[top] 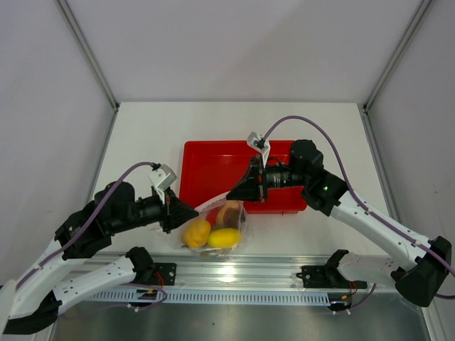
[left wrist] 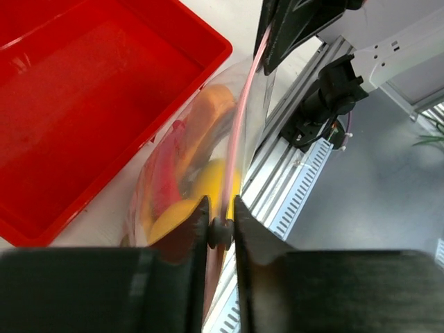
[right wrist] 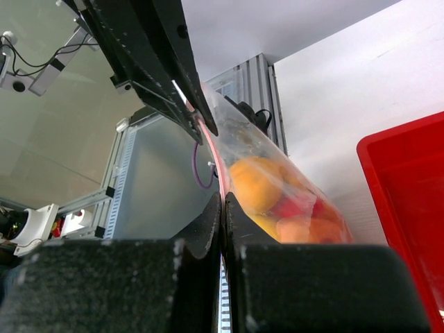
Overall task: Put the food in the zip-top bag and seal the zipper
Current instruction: Zip the zipper food storage bag at the center of the board.
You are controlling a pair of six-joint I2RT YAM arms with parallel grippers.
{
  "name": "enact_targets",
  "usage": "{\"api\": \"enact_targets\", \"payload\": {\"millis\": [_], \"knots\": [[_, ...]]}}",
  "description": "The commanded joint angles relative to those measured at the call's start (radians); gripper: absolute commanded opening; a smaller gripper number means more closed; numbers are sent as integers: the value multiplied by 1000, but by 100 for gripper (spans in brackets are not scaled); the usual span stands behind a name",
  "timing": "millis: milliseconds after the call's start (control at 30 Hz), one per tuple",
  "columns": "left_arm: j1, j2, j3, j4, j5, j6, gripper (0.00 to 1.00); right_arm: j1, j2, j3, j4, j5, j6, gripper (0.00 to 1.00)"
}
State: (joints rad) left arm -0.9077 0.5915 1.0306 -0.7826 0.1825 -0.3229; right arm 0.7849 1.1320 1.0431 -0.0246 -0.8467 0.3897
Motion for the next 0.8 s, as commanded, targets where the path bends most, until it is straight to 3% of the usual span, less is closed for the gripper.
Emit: {"api": "enact_targets", "payload": {"millis": [0,33,67,767], "knots": [[-3,5,-10,0,-20,4,15,-6,-21,-5,83,-15,31,0],[-3,4,-10,-9,-24,2,4,-6,-23,-5,87,-17,32,0],[-3,1,-9,-15,-31,-1,1,-4,-23,-6,89,-15,37,0],[-3,-211,34,-296,-138,-74,1,-12,-43,-58,144,72,78,0]]}}
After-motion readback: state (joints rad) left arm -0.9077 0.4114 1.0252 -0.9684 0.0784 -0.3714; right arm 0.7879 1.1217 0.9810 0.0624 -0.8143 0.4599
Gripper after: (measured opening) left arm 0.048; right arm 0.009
